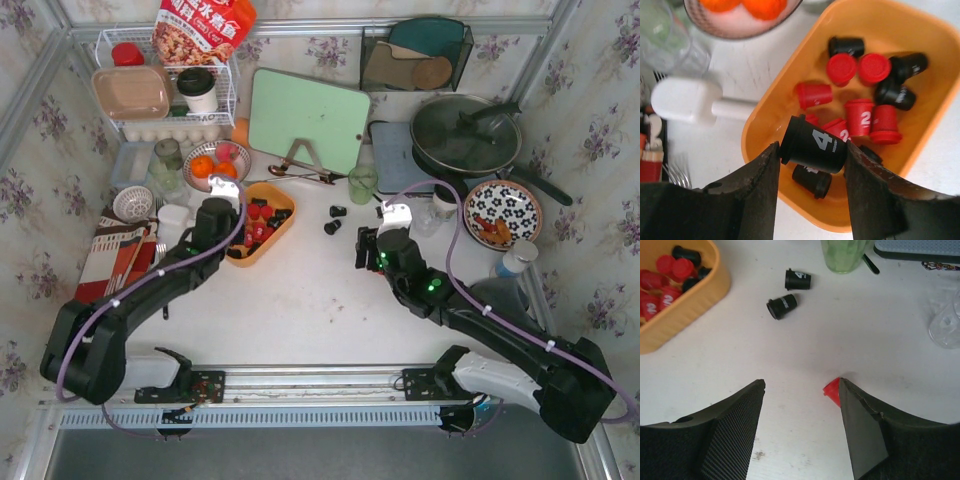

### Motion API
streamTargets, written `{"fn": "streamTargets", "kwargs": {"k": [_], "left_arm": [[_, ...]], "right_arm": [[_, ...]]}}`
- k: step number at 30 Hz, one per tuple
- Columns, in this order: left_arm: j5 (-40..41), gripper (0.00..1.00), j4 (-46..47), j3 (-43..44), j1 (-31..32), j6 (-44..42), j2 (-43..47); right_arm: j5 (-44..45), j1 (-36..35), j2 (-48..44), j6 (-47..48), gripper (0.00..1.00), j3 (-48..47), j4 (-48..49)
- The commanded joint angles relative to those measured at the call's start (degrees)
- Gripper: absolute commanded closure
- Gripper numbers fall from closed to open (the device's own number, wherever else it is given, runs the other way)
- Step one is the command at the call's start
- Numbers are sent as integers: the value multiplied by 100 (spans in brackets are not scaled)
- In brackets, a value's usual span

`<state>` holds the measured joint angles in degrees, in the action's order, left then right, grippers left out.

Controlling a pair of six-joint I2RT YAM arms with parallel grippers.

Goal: Mix the coffee capsules in the storage basket

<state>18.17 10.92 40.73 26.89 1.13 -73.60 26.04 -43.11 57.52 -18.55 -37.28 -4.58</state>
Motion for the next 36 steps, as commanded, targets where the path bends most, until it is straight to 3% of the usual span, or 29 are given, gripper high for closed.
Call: {"fn": "streamTargets", "kwargs": {"k": [1,10,14,15,17,18,29,33,36], "left_arm": [[-24,73,-1411,510,-357,912,-560],[39,58,-2592,1404,-676,1901,-1684],[115,53,-2692,1477,-738,2072,-1733],[90,47,-2670,1447,-739,2107,-1678],[79,24,-2618,1370,-738,2210,-1541],[43,20,-2562,1322,-735,2222,-1431],[-544,11,-2358,984,-708,2160,-9],[-775,8,-2763,1065,-695,2156,530],[-970,1,-3130,1201,-686,2138,912]], "right_arm": [[158,-9,202,193,32,83,286],[294,19,956,-24,30,89,366],[439,54,1178,-196,28,127,409],[454,71,1228,-250,27,147,439],[455,107,1340,-323,27,185,504],[453,133,1407,-367,27,193,510],[469,353,1759,-852,27,277,527],[391,413,1876,-876,27,301,588],[350,452,2033,-955,27,300,601]]}}
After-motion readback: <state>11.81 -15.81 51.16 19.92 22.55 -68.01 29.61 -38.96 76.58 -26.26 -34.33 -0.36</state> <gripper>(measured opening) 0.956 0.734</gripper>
